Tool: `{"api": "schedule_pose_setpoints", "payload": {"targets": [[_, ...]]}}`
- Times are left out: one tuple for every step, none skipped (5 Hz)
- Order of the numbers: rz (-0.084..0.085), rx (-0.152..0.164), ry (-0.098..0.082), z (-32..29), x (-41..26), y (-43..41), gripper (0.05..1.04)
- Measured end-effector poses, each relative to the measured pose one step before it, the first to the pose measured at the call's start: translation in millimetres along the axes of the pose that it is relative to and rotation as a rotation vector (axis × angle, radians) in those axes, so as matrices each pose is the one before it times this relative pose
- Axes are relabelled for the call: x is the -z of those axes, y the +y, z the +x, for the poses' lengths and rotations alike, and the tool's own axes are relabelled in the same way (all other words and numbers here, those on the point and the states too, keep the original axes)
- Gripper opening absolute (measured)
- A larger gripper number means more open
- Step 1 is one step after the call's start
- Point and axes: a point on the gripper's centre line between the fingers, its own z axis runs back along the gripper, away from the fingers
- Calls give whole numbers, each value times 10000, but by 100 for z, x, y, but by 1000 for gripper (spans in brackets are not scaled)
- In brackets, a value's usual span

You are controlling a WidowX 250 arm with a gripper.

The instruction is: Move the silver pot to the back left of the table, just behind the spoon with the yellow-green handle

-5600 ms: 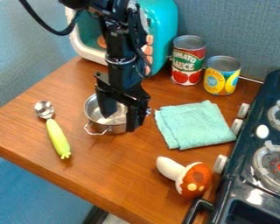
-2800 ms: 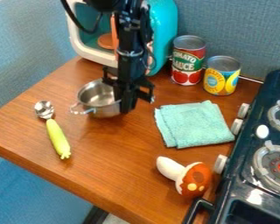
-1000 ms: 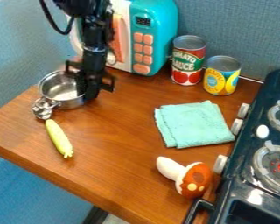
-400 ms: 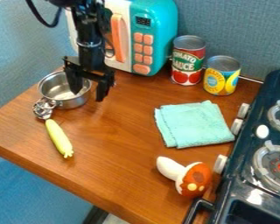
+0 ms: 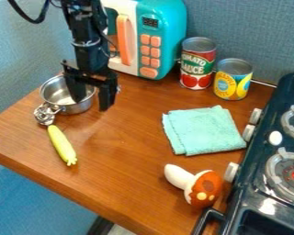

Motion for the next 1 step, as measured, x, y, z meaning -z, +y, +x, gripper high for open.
{"api": "schedule_pose_setpoints", "payload": {"targets": [[-241,766,616,-1345,543,-2101,1001]]}}
